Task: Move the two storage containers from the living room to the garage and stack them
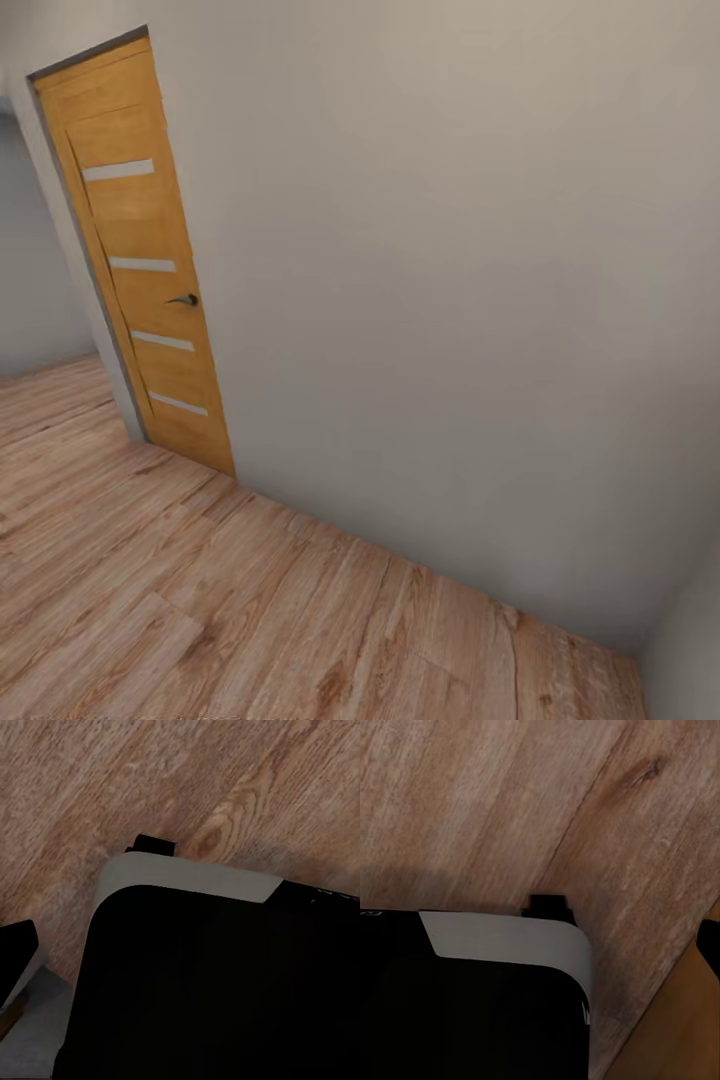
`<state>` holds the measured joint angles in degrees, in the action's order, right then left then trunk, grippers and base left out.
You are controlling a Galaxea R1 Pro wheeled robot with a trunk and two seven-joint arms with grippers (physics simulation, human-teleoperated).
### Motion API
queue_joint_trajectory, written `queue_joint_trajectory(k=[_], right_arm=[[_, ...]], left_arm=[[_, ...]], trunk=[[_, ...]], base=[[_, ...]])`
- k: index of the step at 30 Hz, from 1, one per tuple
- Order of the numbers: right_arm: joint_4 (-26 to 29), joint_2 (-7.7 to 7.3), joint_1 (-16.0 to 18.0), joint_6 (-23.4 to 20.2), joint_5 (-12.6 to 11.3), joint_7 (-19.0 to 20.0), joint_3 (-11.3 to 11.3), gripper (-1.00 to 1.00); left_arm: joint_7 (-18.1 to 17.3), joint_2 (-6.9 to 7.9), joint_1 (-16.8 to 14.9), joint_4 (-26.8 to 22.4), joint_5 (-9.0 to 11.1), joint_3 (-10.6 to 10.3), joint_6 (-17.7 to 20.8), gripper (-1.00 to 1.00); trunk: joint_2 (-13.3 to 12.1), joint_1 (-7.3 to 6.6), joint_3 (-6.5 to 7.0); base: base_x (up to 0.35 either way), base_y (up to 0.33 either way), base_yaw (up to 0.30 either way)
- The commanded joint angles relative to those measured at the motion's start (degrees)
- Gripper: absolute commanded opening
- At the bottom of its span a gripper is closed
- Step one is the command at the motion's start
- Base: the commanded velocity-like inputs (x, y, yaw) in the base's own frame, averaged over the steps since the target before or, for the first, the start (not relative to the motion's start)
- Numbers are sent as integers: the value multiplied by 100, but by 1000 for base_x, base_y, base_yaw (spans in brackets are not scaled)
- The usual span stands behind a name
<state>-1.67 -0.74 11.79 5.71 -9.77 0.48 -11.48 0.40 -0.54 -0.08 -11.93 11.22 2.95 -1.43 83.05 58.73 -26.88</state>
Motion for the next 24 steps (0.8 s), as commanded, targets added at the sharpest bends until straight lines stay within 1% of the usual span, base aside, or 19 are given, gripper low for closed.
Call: queue_joint_trajectory(k=[1,8,11,24], right_arm=[[-18,1,7,37,-58,5,-49,100],[-18,-7,7,38,-62,5,-51,100],[-18,-14,7,26,-66,8,-53,100],[-18,-24,7,0,-69,14,-56,100]], left_arm=[[4,-8,-1,-2,11,19,-12,100],[-15,-5,-1,-2,3,-7,-8,100],[-19,0,-1,-2,28,13,-7,100],[-22,15,-1,5,46,29,-7,100]], trunk=[[3,0,-5],[3,0,-5],[3,0,-5],[3,0,-5]], base=[[0,0,298],[0,0,297],[0,0,205],[2,0,14]])
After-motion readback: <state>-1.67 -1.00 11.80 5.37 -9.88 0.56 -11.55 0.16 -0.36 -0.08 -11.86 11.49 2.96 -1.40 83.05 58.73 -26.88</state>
